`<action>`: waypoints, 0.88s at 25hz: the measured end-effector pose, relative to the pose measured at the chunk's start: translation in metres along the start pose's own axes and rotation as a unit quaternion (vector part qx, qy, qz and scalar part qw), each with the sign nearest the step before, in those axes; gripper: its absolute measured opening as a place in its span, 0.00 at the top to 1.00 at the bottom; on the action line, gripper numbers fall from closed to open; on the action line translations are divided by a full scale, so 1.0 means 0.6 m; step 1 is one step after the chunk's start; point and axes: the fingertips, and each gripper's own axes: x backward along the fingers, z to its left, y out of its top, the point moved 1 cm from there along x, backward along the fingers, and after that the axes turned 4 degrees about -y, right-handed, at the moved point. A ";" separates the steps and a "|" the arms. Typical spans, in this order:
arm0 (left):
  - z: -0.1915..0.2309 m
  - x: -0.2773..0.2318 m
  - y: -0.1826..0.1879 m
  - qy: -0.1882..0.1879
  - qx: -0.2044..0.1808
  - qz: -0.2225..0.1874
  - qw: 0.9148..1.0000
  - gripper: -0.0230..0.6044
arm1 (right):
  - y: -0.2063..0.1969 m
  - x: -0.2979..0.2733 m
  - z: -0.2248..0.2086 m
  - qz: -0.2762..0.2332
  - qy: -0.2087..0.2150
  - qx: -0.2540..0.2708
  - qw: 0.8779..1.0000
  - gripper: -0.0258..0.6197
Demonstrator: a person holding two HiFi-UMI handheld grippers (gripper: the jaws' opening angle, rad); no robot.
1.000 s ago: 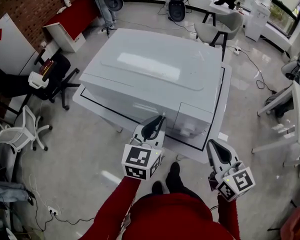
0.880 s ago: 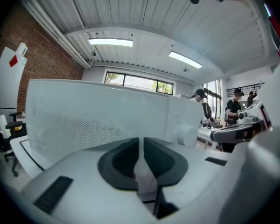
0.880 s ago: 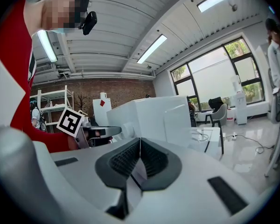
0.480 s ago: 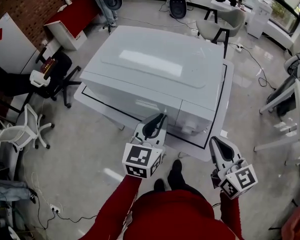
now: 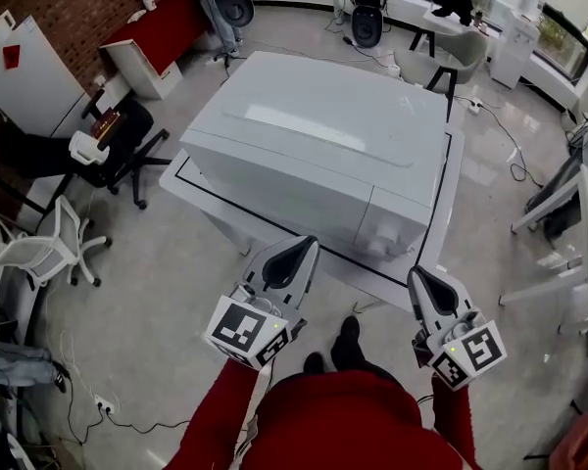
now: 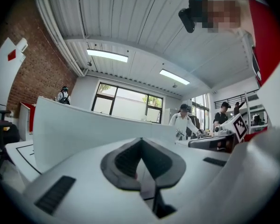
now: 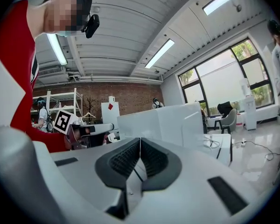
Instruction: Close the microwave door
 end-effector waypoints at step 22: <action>-0.058 0.157 -0.033 0.006 0.006 0.012 1.000 0.95 | -0.017 0.038 0.124 -0.025 0.038 0.027 0.999 0.94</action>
